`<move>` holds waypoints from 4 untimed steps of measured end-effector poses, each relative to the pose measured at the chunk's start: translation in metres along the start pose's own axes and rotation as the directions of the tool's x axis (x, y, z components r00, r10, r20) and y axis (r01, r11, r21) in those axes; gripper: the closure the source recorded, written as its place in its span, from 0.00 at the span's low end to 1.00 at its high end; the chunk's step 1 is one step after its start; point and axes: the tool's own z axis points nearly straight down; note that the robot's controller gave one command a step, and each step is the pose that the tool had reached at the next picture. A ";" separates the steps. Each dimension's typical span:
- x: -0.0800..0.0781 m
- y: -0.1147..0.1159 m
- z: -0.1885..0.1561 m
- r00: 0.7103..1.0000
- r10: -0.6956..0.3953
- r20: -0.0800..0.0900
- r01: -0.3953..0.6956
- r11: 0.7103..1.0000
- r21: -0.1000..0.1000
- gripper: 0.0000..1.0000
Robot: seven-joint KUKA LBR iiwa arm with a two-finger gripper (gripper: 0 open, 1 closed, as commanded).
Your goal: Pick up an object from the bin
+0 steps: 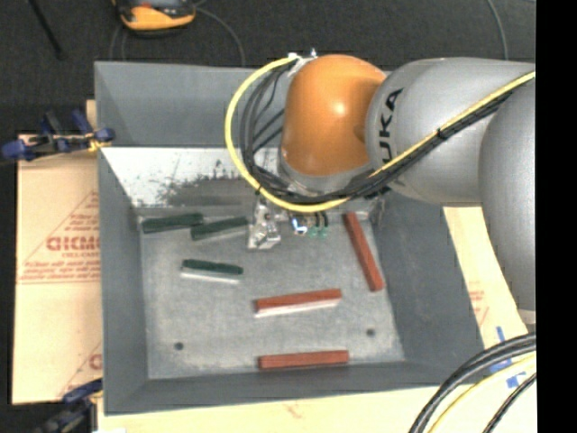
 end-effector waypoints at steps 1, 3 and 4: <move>0.012 -0.012 0.048 1.000 -0.020 -0.009 0.020 1.000 -0.002 0.00; 0.016 0.026 0.101 0.999 0.048 -0.014 -0.048 0.999 -0.003 1.00; 0.016 0.026 0.101 0.999 0.048 -0.014 -0.048 0.999 -0.003 1.00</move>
Offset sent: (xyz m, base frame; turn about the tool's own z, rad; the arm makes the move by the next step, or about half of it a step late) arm 0.0000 0.0000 0.0000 0.0000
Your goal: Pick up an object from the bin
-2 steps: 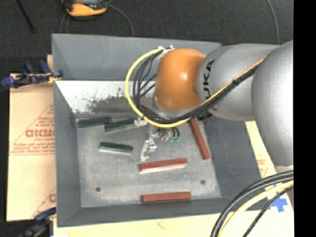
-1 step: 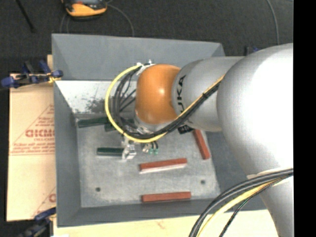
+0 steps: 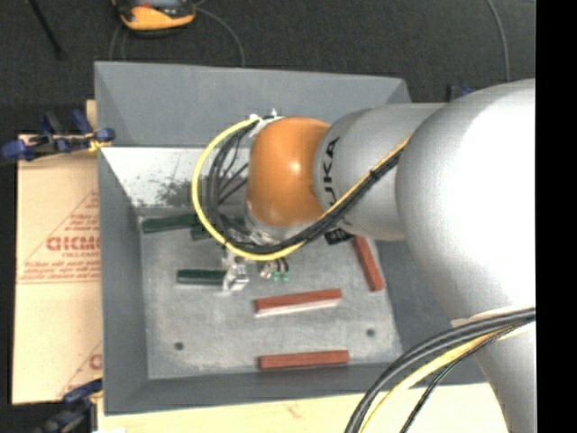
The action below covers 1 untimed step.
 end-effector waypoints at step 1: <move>-0.024 -0.012 -0.125 1.000 -0.027 0.007 0.027 1.000 0.005 1.00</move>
Offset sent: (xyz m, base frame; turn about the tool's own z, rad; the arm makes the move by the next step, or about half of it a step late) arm 0.0000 0.0000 0.0000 0.0000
